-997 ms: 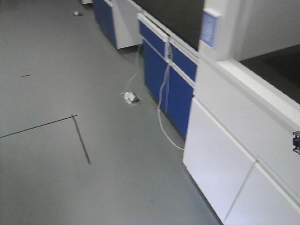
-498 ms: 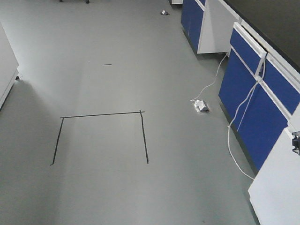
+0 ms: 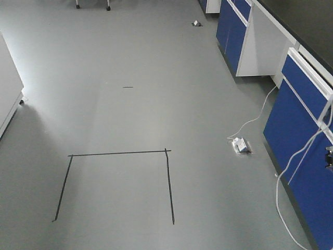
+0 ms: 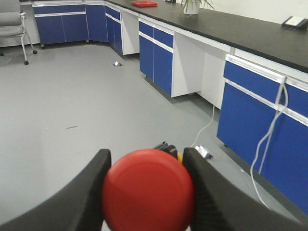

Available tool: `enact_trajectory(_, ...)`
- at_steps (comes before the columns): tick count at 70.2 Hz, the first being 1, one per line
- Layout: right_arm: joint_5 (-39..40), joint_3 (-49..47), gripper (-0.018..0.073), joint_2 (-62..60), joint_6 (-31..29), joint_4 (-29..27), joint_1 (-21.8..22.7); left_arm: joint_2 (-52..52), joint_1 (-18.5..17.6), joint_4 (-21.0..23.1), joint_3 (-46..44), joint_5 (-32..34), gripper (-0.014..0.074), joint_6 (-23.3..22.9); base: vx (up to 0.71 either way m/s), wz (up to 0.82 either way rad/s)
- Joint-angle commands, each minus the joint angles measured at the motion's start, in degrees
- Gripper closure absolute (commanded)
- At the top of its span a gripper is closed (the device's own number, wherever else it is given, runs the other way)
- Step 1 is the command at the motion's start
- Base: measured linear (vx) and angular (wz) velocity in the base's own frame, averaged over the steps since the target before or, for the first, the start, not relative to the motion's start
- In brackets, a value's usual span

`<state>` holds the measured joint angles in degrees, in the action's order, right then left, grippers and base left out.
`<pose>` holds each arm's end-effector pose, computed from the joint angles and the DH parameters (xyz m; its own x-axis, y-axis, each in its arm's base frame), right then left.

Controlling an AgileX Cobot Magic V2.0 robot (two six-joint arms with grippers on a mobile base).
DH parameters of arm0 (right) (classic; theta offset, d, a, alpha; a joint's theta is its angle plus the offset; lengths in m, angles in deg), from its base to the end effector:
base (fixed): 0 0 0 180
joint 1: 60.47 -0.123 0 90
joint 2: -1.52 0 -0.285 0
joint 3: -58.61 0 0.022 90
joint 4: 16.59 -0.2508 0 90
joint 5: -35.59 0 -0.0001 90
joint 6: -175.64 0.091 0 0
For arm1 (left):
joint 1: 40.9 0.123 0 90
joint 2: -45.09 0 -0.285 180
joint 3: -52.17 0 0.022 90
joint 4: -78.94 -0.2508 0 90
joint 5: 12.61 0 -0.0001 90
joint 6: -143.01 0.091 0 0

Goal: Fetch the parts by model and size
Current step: 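Drive the base away from the bench holding both buttons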

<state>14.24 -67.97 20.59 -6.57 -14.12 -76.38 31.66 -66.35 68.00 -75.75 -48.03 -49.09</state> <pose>0.0523 0.0134 0.3064 -0.0435 -0.0942 -0.9946 -0.2633 0.9614 -0.0795 0.0322 -0.0042 0.2967 -0.1814 0.0259 -0.9831 0.3200 0.9468 -0.0341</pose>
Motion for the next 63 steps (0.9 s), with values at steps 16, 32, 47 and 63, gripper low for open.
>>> enact_trajectory(16,4.6,-1.5,0.0569,0.5,-0.4,0.3,0.1,-0.8,-0.2,-0.3,-1.5,4.5,0.0603,-0.2,0.58,0.04)
enact_trajectory(32,4.6,-1.5,0.0569,0.5,-0.4,0.3,0.1,-0.8,-0.2,-0.3,-1.5,4.5,0.0603,-0.2,0.65,0.03)
enact_trajectory(47,4.6,-1.5,0.0569,0.5,-0.4,0.3,0.1,-0.8,-0.2,-0.3,-1.5,4.5,0.0603,-0.2,0.69,0.04)
enact_trajectory(63,4.6,-1.5,0.0569,0.5,-0.4,0.3,0.1,-0.8,-0.2,-0.3,-1.5,4.5,0.0603,-0.2,0.7,0.05)
